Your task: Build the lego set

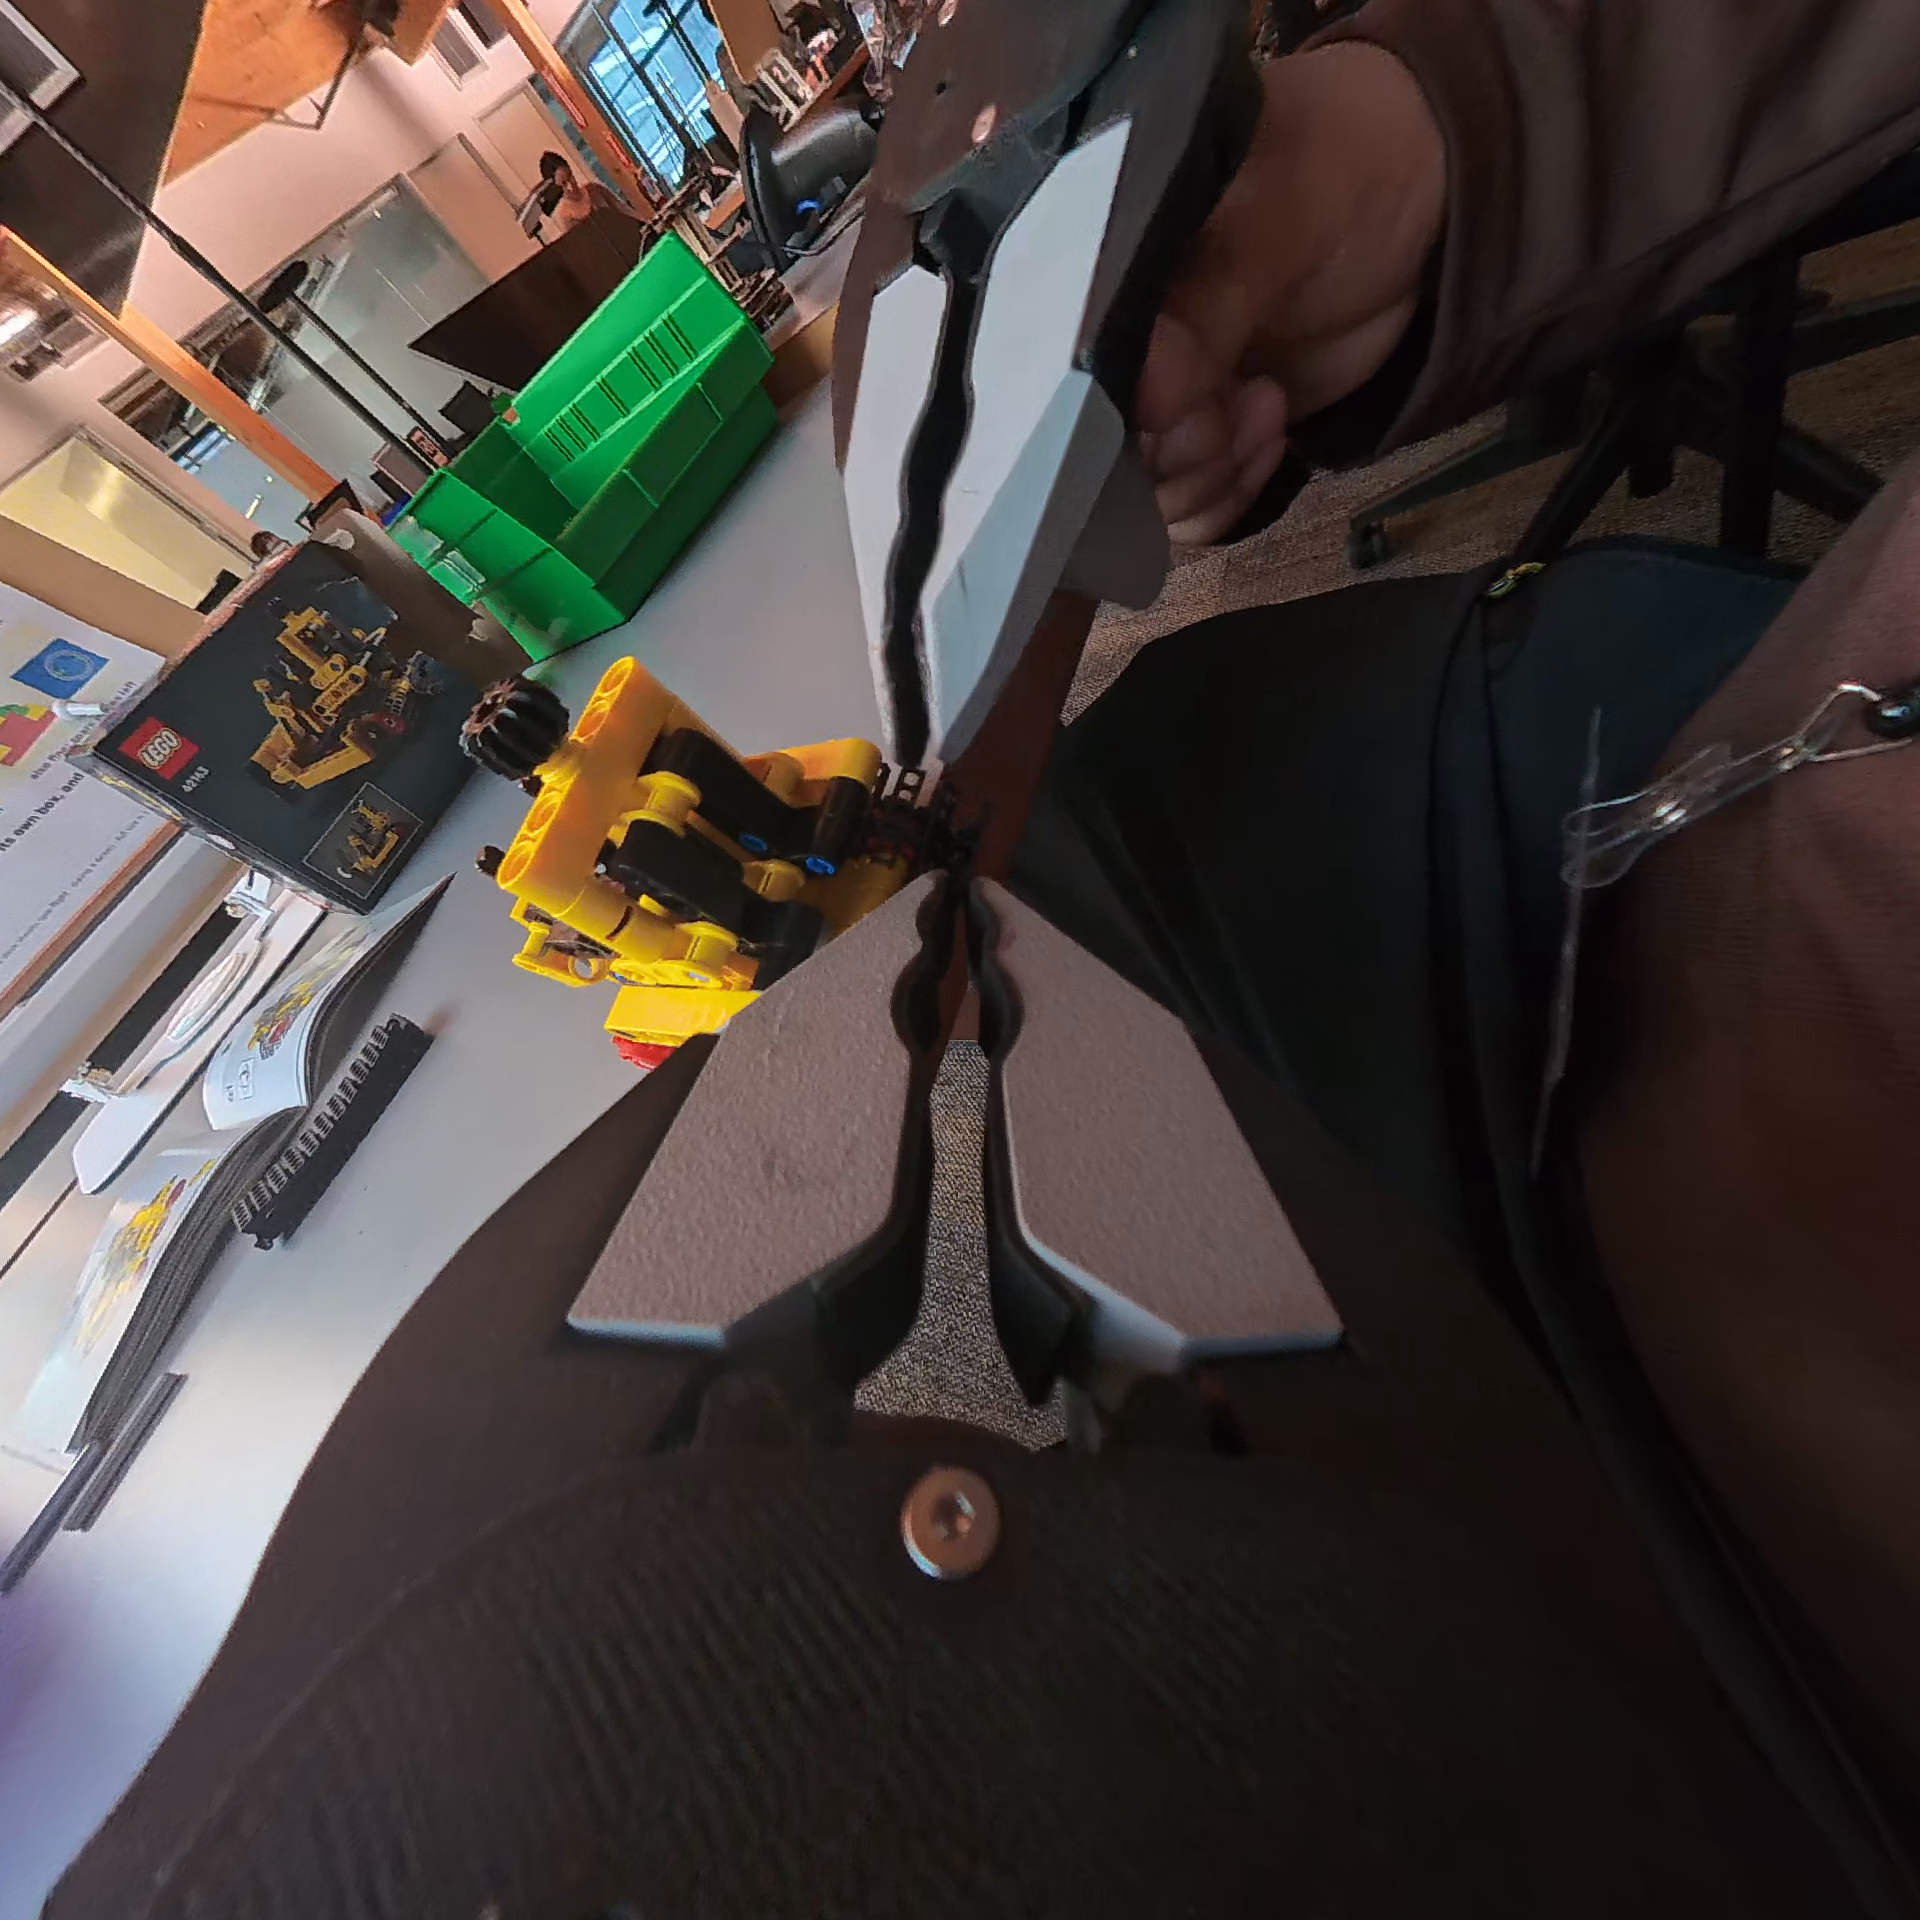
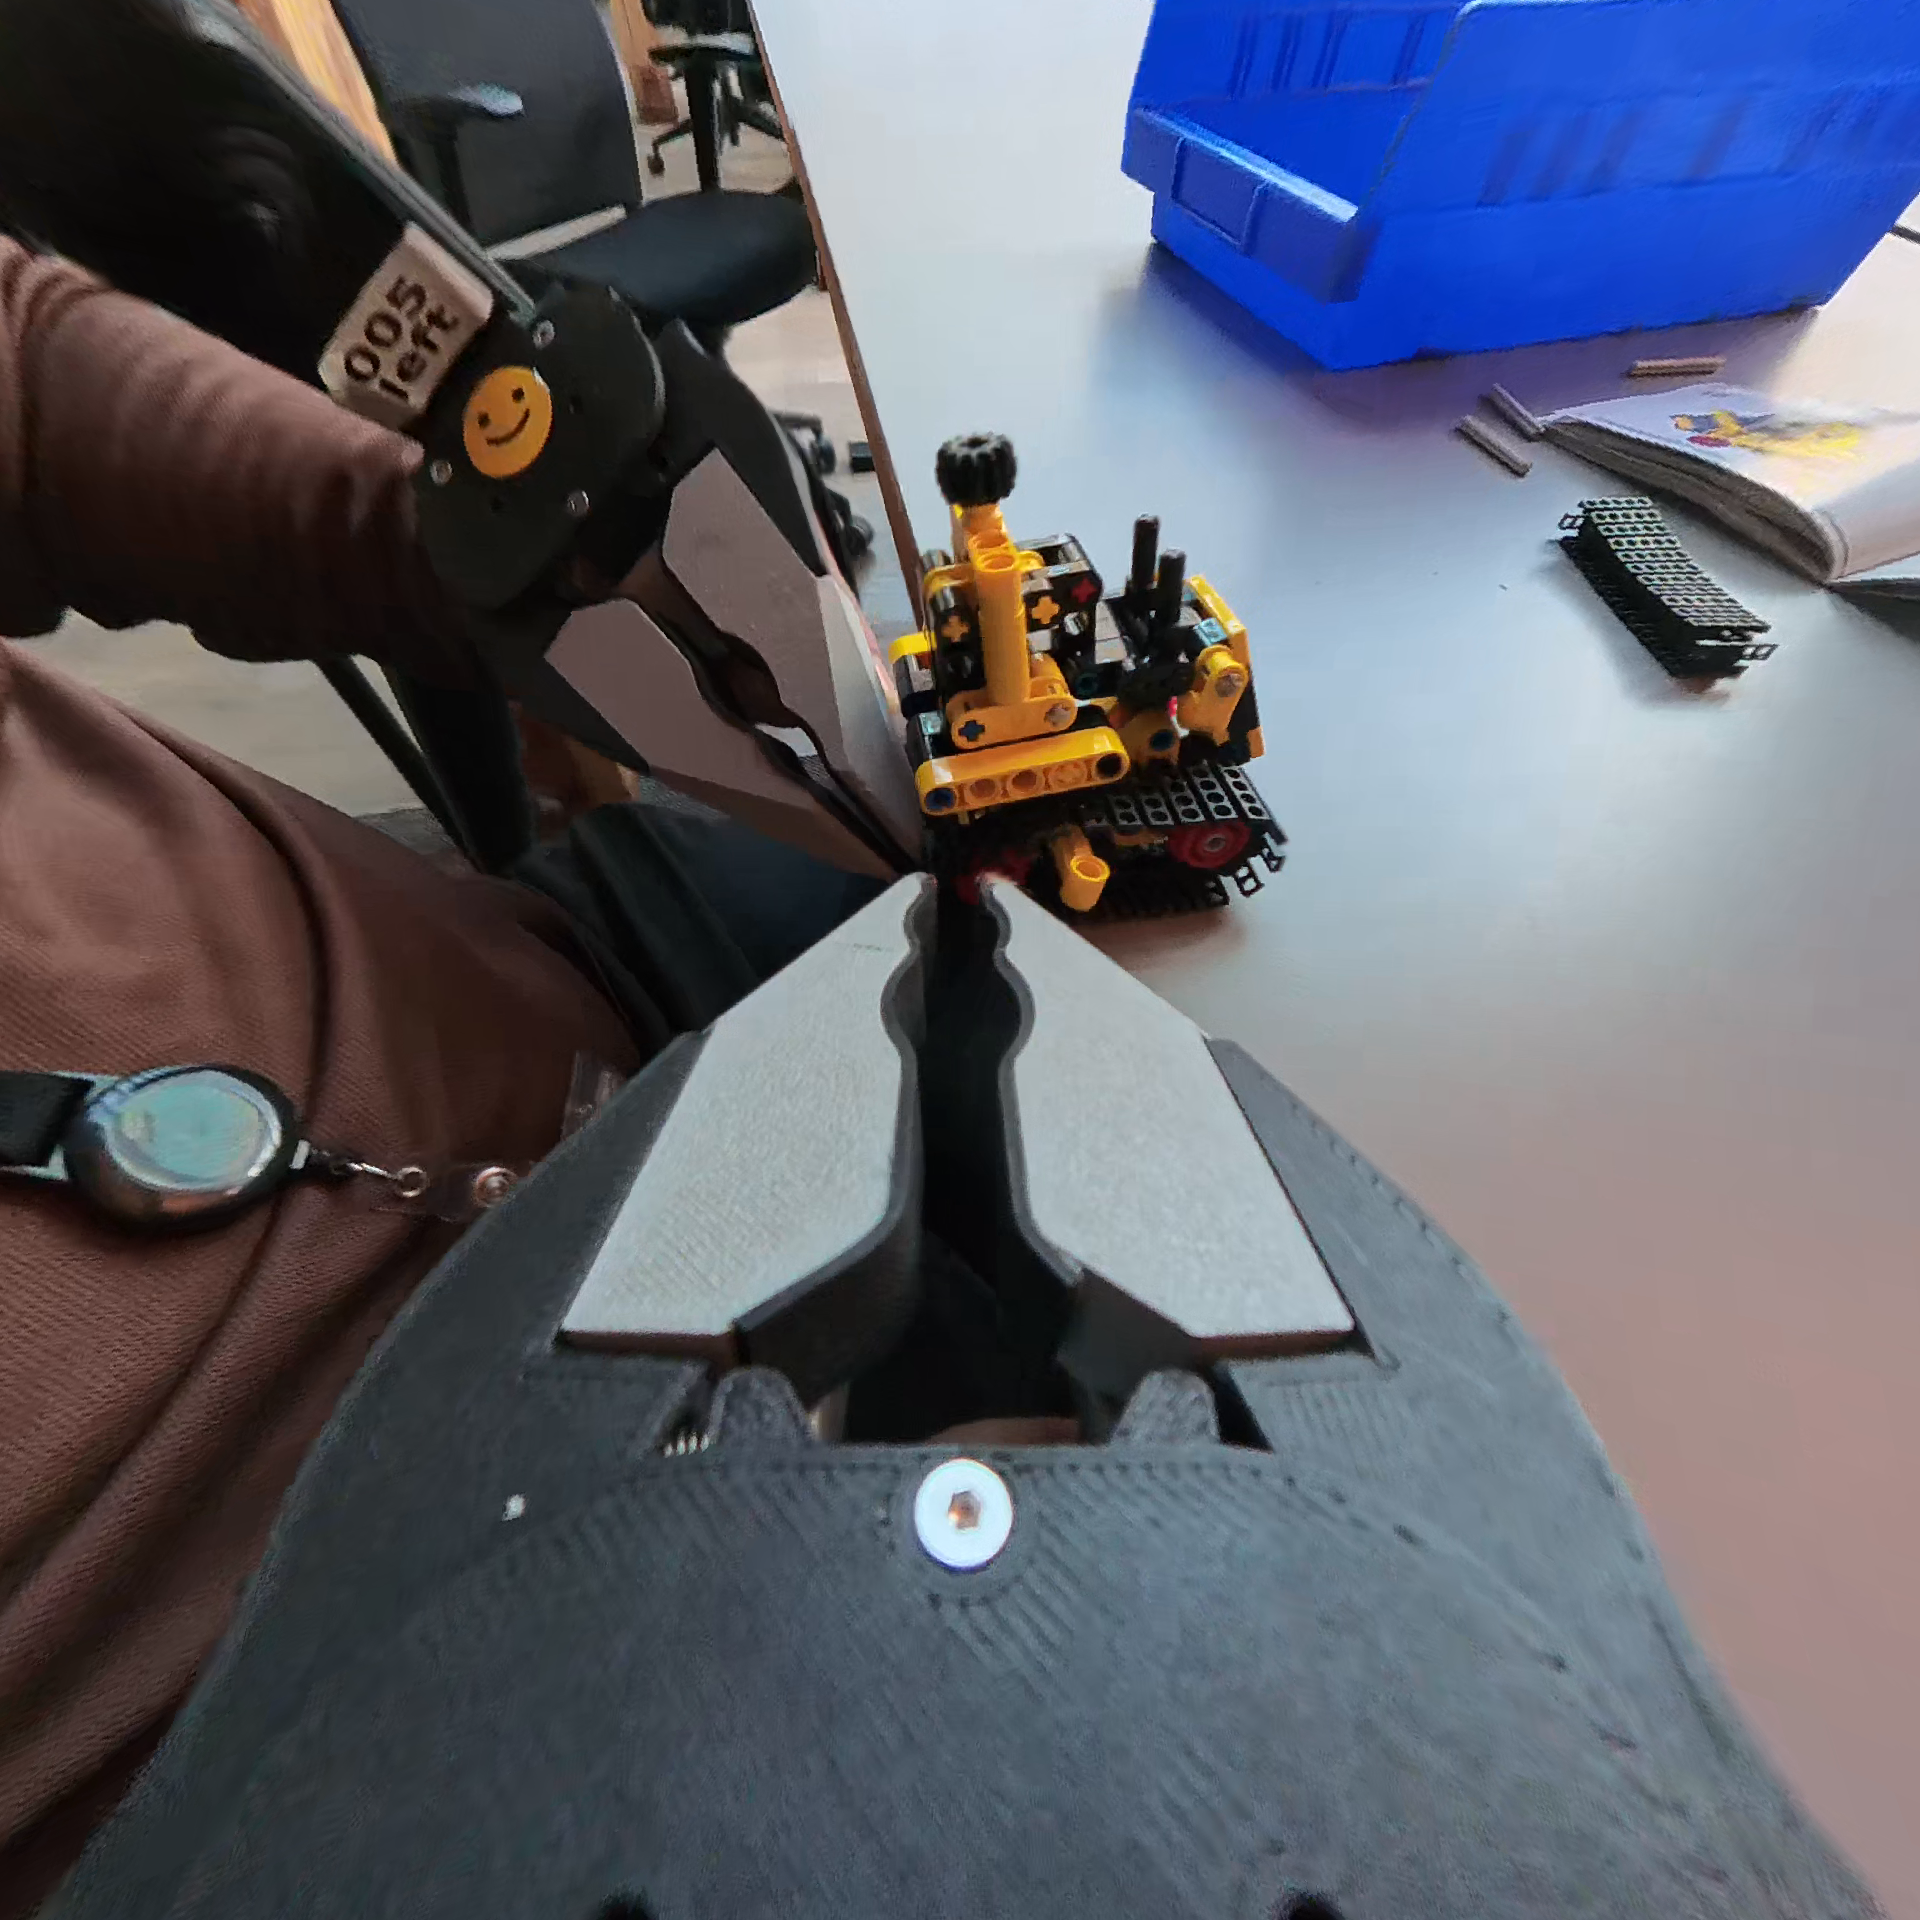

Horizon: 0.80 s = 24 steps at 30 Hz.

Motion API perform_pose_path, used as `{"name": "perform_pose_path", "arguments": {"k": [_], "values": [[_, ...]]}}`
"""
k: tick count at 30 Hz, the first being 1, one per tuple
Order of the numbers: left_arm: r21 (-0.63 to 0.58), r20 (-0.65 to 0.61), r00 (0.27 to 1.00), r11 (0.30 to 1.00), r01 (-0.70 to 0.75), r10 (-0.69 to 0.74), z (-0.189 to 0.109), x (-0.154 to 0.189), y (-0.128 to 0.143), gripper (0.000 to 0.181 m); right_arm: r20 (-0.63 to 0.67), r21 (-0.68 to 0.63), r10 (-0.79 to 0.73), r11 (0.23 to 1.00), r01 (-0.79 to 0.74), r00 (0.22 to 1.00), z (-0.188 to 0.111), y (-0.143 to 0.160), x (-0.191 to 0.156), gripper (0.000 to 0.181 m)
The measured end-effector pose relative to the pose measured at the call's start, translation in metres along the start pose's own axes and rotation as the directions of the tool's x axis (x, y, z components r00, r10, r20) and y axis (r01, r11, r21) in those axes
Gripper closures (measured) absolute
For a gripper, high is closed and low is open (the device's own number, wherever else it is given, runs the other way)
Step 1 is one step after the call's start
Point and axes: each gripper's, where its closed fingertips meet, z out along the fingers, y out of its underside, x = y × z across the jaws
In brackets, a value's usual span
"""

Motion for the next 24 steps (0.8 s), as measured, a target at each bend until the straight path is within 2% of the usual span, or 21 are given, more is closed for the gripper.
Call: {"name": "perform_pose_path", "arguments": {"k": [4,11,24], "values": [[0.001,-0.001,1.0,1.0,0.001,-0.001,-0.0002,0.0,0.0002,0.181,0.035,0.006,0.145,0.989,-0.146,0.989,0.001,-0.0016,0.002,0.176],[0.0,0.0,1.0,1.0,-0.001,0.001,-0.0002,0.0,-0.0001,0.181,0.123,-0.004,0.358,0.933,-0.361,0.926,0.0046,-0.0003,-0.0004,0.18],[0.002,0.004,1.0,1.0,-0.002,0.002,-0.0008,-0.0006,-0.0009,0.181,0.172,0.0,0.474,0.877,-0.481,0.864,0.0066,-0.0018,-0.0002,0.178]]}}
